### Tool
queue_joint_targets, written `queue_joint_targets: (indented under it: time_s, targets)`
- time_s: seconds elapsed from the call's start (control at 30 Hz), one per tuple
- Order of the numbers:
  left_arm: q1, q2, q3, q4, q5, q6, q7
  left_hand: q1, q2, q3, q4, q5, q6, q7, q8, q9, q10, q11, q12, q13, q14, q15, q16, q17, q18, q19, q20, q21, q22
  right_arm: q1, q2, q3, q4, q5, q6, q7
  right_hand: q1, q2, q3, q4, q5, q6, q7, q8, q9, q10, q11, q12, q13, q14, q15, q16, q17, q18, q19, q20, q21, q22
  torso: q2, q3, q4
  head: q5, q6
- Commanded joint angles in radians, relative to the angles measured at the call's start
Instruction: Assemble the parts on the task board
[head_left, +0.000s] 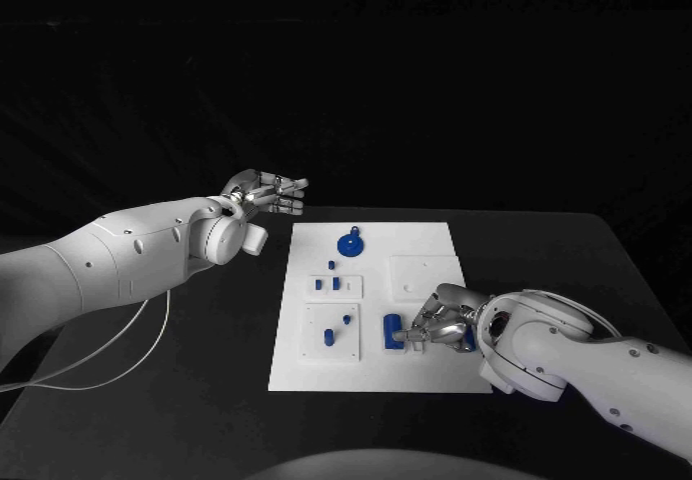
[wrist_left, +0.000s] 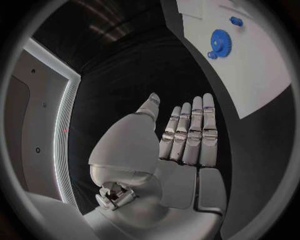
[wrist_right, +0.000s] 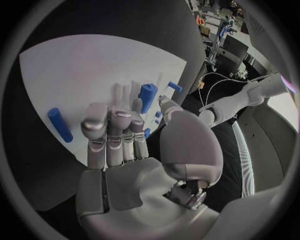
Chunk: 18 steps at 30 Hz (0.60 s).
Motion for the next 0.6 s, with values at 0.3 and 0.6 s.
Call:
queue_joint_targets:
  time_s: [0.3,0.6]
  targets:
    - [0.001,-0.002,0.0,0.002,-0.007,0.01,0.003,-0.001,-0.007,0.007,-0.001,0.0,-0.001,0.001,0.005,0.001,-0.008,-0.002,0.0,0.001,-0.01,0.0,-0.004,0.002,0.006,0.005,0.004,0.003,-0.001,-0.008,-0.007,0.0,0.009,0.026,0.058,0.018,0.04,0.018,0.004,-0.101,0.205,0.005,-0.011,0.001,0.001,0.011,-0.004,0.005,0.004,0.002,-0.005,0.007,0.003,-0.016,0.062,-0.004,0.007,0.074,0.001,-0.0008,0.0021,-0.001,-0.006]
    - [0.001,-0.004,0.0,0.003,-0.007,0.01,0.003,-0.001,-0.007,0.007,-0.001,0.0,-0.001,0.001,0.005,0.001,-0.008,-0.002,0.0,0.001,-0.01,0.0,-0.004,0.002,0.006,0.005,0.004,0.003,-0.001,-0.012,0.004,0.0,0.0,-0.028,0.007,-0.02,0.011,0.034,0.119,-0.144,0.171,0.01,-0.017,0.001,0.002,0.022,-0.01,0.012,0.01,0.003,-0.009,0.005,-0.002,-0.019,0.063,-0.009,0.007,0.071,0.001,-0.0008,0.0021,0.002,-0.009]
